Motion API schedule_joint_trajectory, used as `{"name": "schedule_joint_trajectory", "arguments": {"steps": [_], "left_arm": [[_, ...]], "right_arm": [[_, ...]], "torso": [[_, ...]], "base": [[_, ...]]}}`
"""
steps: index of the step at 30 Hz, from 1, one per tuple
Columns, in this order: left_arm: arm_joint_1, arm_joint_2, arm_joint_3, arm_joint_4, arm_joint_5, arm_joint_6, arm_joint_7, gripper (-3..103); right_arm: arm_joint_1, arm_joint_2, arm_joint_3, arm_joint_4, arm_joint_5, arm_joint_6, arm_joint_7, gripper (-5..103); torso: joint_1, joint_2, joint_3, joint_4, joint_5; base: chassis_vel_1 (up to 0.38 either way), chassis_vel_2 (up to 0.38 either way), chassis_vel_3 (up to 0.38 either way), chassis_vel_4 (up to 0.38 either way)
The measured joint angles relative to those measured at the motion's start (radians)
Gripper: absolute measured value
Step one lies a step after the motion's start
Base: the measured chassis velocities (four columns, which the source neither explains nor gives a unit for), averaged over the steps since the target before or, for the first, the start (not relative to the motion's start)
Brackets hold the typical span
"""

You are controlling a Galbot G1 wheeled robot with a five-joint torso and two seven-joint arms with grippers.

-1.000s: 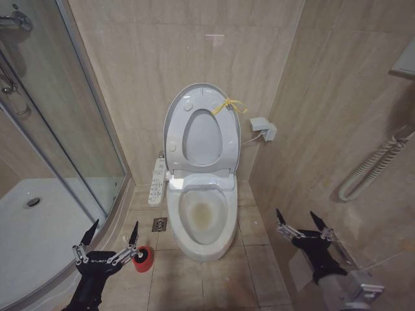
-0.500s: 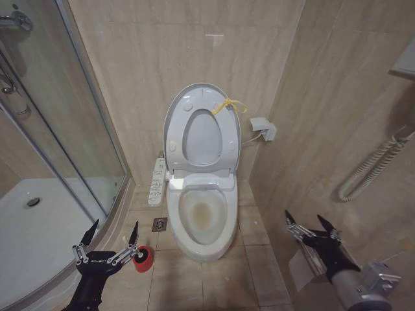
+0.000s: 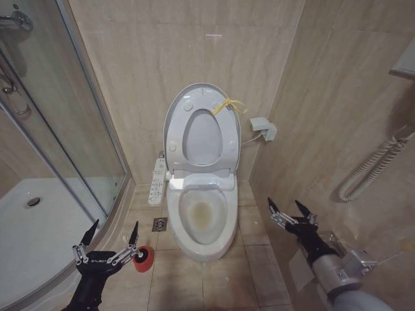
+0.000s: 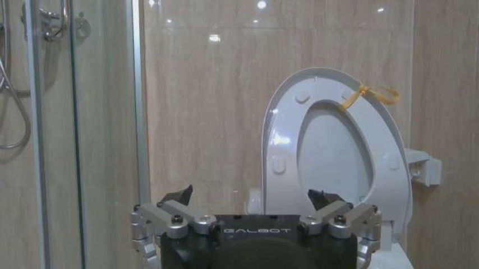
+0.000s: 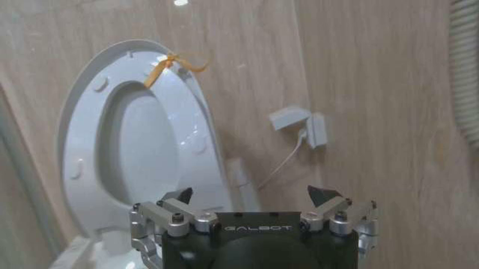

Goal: Open the toilet lid, clean the toilet bowl with a toilet brush, close the toilet lid, and flush.

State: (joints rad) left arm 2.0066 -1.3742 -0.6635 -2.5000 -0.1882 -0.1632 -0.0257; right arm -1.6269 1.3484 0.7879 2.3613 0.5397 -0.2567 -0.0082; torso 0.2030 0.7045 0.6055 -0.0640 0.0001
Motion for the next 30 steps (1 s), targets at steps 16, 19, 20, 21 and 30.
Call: {"name": "schedule_joint_trajectory", "arguments": {"steps": [16,19,20,21,30], "left_arm": [[0.000,0.000,0.000,0.000,0.000,0.000,0.000,100],[0.000,0.000,0.000,0.000,0.000,0.000,0.000,100],[0.000,0.000,0.000,0.000,0.000,0.000,0.000,100],[0.000,0.000,0.000,0.000,0.000,0.000,0.000,100],[0.000,0.000,0.000,0.000,0.000,0.000,0.000,100]], "right_arm": [[0.136,-0.071,-0.044,-0.144,-0.019,0.093,0.008,100],[0.149,-0.084,-0.048,-0.156,-0.019,0.096,-0.003,100],[0.155,-0.089,-0.049,-0.160,-0.018,0.097,-0.006,100],[0.164,-0.093,-0.052,-0.166,-0.018,0.097,-0.009,100],[0.190,-0.085,-0.071,-0.188,-0.019,0.103,-0.018,100]], "torso": [[0.000,0.000,0.000,0.0000,0.0000],[0.000,0.000,0.000,0.0000,0.0000],[0.000,0.000,0.000,0.0000,0.0000],[0.000,0.000,0.000,0.0000,-0.0001],[0.000,0.000,0.000,-0.0001,0.0000]], "base": [[0.000,0.000,0.000,0.000],[0.000,0.000,0.000,0.000],[0.000,0.000,0.000,0.000],[0.000,0.000,0.000,0.000],[0.000,0.000,0.000,0.000]]}}
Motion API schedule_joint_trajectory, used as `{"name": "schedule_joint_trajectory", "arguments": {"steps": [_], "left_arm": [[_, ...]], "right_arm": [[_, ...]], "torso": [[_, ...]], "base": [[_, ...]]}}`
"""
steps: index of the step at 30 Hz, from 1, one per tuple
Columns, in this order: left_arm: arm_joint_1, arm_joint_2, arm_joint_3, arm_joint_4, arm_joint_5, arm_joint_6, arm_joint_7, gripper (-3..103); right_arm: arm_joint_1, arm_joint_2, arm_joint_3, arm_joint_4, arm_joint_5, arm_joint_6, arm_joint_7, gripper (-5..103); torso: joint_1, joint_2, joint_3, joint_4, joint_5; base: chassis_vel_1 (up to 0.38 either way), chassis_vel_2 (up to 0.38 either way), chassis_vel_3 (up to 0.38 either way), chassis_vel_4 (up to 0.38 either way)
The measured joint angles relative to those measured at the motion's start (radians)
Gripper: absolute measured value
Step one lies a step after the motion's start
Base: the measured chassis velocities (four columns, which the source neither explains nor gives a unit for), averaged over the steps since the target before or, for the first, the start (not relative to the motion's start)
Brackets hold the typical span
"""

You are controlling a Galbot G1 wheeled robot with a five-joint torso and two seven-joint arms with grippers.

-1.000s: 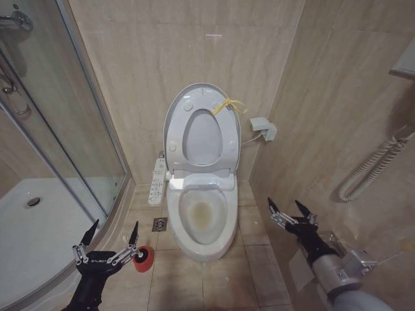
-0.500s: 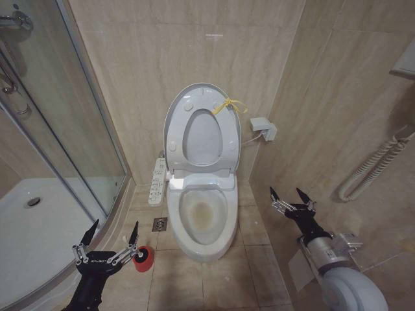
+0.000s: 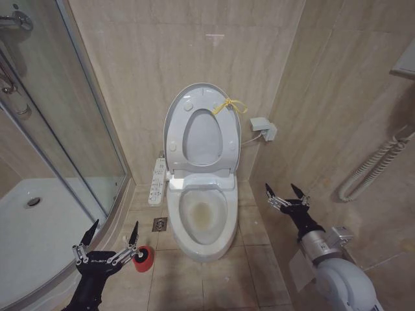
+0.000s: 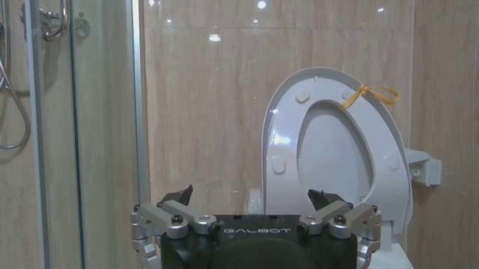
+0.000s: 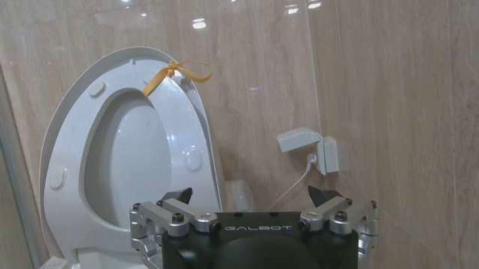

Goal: Open the toilet lid, clean the toilet bowl with a toilet brush, close the toilet lid, and flush.

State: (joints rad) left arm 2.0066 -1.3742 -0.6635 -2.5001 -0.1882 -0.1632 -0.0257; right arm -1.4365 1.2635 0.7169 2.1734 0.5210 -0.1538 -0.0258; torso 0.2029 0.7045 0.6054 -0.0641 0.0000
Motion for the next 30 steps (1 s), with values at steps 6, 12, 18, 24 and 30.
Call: {"name": "schedule_joint_trajectory", "arguments": {"steps": [6,12,18,24,30], "left_arm": [[0.000,0.000,0.000,0.000,0.000,0.000,0.000,100],[0.000,0.000,0.000,0.000,0.000,0.000,0.000,100],[0.000,0.000,0.000,0.000,0.000,0.000,0.000,100],[0.000,0.000,0.000,0.000,0.000,0.000,0.000,100],[0.000,0.000,0.000,0.000,0.000,0.000,0.000,100]], "right_arm": [[0.018,0.009,-0.012,-0.014,-0.002,0.002,-0.001,100],[0.024,0.002,-0.010,-0.023,-0.002,0.006,-0.001,100],[0.034,-0.005,-0.013,-0.032,-0.002,0.006,0.000,100],[0.039,-0.007,-0.013,-0.038,-0.002,0.006,0.000,100],[0.055,-0.008,-0.023,-0.051,-0.002,0.007,0.000,100]], "torso": [[0.000,0.000,0.000,0.0001,0.0000],[0.000,0.000,0.000,0.0001,0.0000],[0.000,0.000,0.000,0.0001,-0.0001],[0.000,0.000,0.000,0.0001,0.0000],[0.000,0.000,0.000,0.0001,0.0000]], "base": [[-0.016,0.012,0.013,-0.015],[-0.054,0.057,0.064,-0.057],[-0.060,0.053,0.064,-0.066],[-0.060,0.055,0.058,-0.052],[-0.068,0.056,0.072,-0.067]]}}
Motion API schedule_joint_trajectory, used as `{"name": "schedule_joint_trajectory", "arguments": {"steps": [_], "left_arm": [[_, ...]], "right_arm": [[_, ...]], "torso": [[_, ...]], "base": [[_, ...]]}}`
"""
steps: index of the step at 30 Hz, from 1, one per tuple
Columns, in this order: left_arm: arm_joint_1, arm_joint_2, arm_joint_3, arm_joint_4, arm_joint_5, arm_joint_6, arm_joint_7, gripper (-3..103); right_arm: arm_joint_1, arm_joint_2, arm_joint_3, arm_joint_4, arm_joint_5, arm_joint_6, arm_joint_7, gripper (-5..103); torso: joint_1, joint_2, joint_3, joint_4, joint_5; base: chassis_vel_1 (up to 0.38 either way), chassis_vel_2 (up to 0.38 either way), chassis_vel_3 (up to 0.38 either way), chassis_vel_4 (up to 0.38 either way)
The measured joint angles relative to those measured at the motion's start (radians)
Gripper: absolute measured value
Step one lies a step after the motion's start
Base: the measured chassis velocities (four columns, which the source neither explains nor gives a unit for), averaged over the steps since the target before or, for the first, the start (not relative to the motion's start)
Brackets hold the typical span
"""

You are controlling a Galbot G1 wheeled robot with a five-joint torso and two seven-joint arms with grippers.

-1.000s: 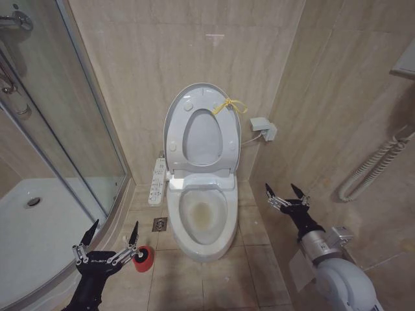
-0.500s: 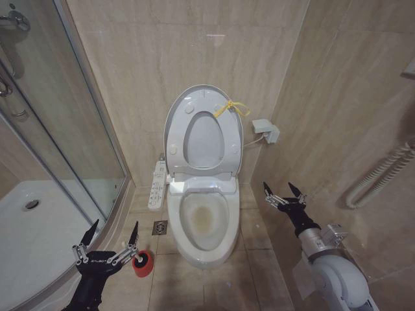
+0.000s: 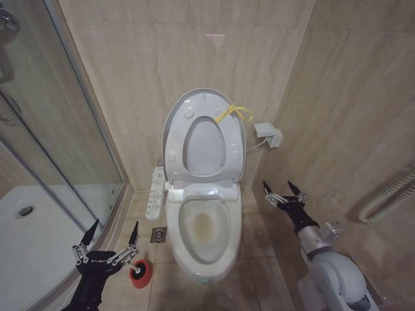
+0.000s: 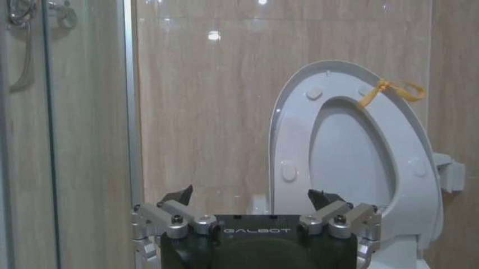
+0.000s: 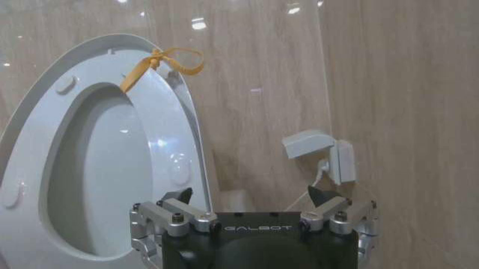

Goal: Open the toilet lid, clean the toilet bowl with a toilet brush, close the toilet lid, and flush.

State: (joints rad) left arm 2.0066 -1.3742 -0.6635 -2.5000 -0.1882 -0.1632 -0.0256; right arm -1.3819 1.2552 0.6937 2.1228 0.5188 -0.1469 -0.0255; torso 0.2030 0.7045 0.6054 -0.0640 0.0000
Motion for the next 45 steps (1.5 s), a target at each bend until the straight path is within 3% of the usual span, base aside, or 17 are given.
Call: {"name": "schedule_joint_trajectory", "arguments": {"steps": [20,33,45], "left_arm": [[0.000,0.000,0.000,0.000,0.000,0.000,0.000,100],[0.000,0.000,0.000,0.000,0.000,0.000,0.000,100],[0.000,0.000,0.000,0.000,0.000,0.000,0.000,100]], "right_arm": [[0.052,-0.025,-0.002,-0.043,0.002,0.016,0.024,100],[0.353,-0.091,-0.082,-0.235,0.008,0.016,0.063,100],[0.720,-0.091,-0.227,-0.538,-0.219,0.051,0.141,100]], "torso": [[0.000,0.000,0.000,-0.0002,-0.0001],[0.000,0.000,0.000,0.0000,-0.0001],[0.000,0.000,0.000,0.0000,-0.0002]], "base": [[-0.093,0.092,0.087,-0.089],[0.000,0.000,0.000,0.000],[0.000,0.000,0.000,0.000]]}}
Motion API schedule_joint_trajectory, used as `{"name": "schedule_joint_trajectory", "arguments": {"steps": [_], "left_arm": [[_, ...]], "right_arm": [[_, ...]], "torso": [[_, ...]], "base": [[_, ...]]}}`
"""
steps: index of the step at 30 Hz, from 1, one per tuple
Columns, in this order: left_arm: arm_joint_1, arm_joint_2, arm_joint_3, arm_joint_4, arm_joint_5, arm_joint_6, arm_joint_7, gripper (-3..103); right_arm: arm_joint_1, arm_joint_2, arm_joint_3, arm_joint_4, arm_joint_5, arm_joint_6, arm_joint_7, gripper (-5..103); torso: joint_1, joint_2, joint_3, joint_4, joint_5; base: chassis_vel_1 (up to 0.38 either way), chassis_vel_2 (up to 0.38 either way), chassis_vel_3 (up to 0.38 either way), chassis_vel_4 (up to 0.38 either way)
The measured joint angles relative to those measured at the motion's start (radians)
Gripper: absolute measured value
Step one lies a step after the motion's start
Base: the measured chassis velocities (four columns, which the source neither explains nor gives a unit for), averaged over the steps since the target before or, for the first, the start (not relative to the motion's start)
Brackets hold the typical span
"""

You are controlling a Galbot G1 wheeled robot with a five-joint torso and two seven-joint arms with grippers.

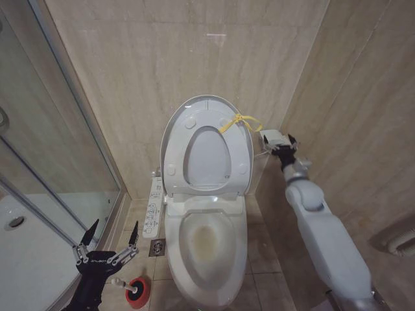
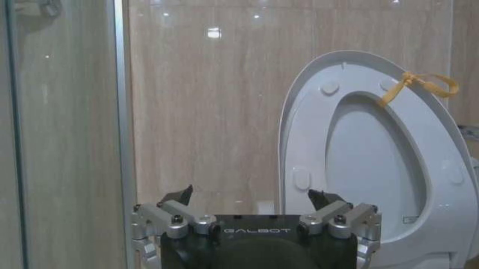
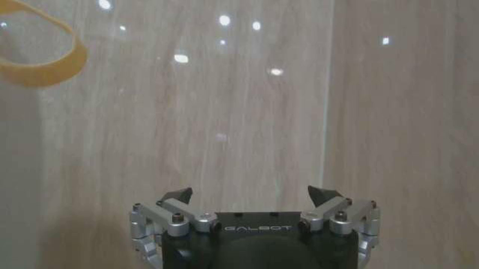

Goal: Open the toilet lid, clean the toilet bowl with a toilet brush, close the toilet lid, and flush.

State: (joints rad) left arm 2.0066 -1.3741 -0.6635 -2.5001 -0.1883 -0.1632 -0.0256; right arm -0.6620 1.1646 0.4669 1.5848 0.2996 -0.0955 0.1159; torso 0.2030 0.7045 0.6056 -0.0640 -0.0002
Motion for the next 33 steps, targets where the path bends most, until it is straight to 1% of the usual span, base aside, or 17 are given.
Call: {"name": "schedule_joint_trajectory", "arguments": {"steps": [4,5,7,10,15,17,18,19,20,21,22,25,26,27,29,30,33], "left_arm": [[0.000,0.000,0.000,0.000,0.000,0.000,0.000,100],[0.000,0.000,0.000,0.000,0.000,0.000,0.000,100],[0.000,0.000,0.000,0.000,0.000,0.000,0.000,100],[0.000,0.000,0.000,0.000,0.000,0.000,0.000,100],[0.000,0.000,0.000,0.000,0.000,0.000,0.000,100],[0.000,0.000,0.000,0.000,0.000,0.000,0.000,100],[0.000,0.000,0.000,0.000,0.000,0.000,0.000,100],[0.000,0.000,0.000,0.000,0.000,0.000,0.000,100],[0.000,0.000,0.000,0.000,0.000,0.000,0.000,100],[0.000,0.000,0.000,0.000,0.000,0.000,0.000,100],[0.000,0.000,0.000,0.000,0.000,0.000,0.000,100],[0.000,0.000,0.000,0.000,0.000,0.000,0.000,100],[0.000,0.000,0.000,0.000,0.000,0.000,0.000,100],[0.000,0.000,0.000,0.000,0.000,0.000,0.000,100],[0.000,0.000,0.000,0.000,0.000,0.000,0.000,100],[0.000,0.000,0.000,0.000,0.000,0.000,0.000,100],[0.000,0.000,0.000,0.000,0.000,0.000,0.000,100]], "right_arm": [[0.079,0.024,-0.057,-0.072,-0.038,0.014,0.019,100],[0.079,0.024,-0.057,-0.072,-0.038,0.014,0.019,100],[0.125,0.051,-0.092,-0.121,-0.072,0.029,0.035,100],[0.154,0.058,-0.120,-0.156,-0.083,0.043,0.041,100],[0.193,0.055,-0.141,-0.183,-0.076,0.044,0.041,100],[0.194,0.039,-0.155,-0.163,-0.032,0.012,0.041,100],[0.194,0.039,-0.155,-0.163,-0.032,0.012,0.041,100],[0.188,0.027,-0.160,-0.141,-0.010,-0.004,0.041,100],[0.177,0.010,-0.167,-0.113,0.024,-0.030,0.041,100],[0.177,0.010,-0.167,-0.113,0.024,-0.030,0.041,100],[0.163,-0.010,-0.177,-0.069,0.077,-0.083,0.044,100],[0.139,-0.046,-0.192,0.020,0.175,-0.170,0.055,100],[0.139,-0.046,-0.192,0.020,0.175,-0.170,0.055,100],[0.133,-0.052,-0.195,0.044,0.200,-0.192,0.059,100],[0.121,-0.056,-0.196,0.074,0.237,-0.218,0.067,100],[0.121,-0.056,-0.196,0.074,0.237,-0.218,0.067,100],[0.082,-0.073,-0.180,0.131,0.294,-0.253,0.077,100]], "torso": [[0.000,0.000,0.000,0.0001,0.0002],[0.000,0.000,0.000,0.0001,0.0002],[0.000,0.000,0.000,0.0002,0.0000],[0.000,0.000,0.000,0.0002,0.0001],[0.000,0.000,0.000,-0.0003,0.0001],[0.000,0.000,0.000,-0.0002,0.0003],[0.000,0.000,0.000,-0.0002,0.0003],[0.000,0.000,0.000,0.0001,0.0001],[0.000,0.000,0.000,-0.0003,0.0001],[0.000,0.000,0.000,-0.0003,0.0001],[0.000,0.000,0.000,-0.0002,0.0002],[0.000,0.000,0.000,-0.0005,0.0001],[0.000,0.000,0.000,-0.0005,0.0001],[0.000,0.000,0.000,-0.0007,0.0003],[0.000,0.000,0.000,0.0001,0.0002],[0.000,0.000,0.000,0.0001,0.0002],[0.000,0.000,0.000,0.0000,0.0002]], "base": [[0.000,0.000,0.000,0.000],[0.000,0.000,0.000,0.000],[0.000,0.000,0.000,0.000],[0.000,0.000,0.000,0.000],[0.000,0.000,0.000,0.000],[0.000,0.000,0.000,0.000],[0.000,0.000,0.000,0.000],[0.000,0.000,0.000,0.000],[0.000,0.000,0.000,0.000],[0.000,0.000,0.000,0.000],[0.000,0.000,0.000,0.000],[0.000,0.000,0.000,0.000],[0.000,0.000,0.000,0.000],[0.000,0.000,0.000,0.000],[0.000,0.000,0.000,0.000],[0.000,0.000,0.000,0.000],[0.000,0.000,0.000,0.000]]}}
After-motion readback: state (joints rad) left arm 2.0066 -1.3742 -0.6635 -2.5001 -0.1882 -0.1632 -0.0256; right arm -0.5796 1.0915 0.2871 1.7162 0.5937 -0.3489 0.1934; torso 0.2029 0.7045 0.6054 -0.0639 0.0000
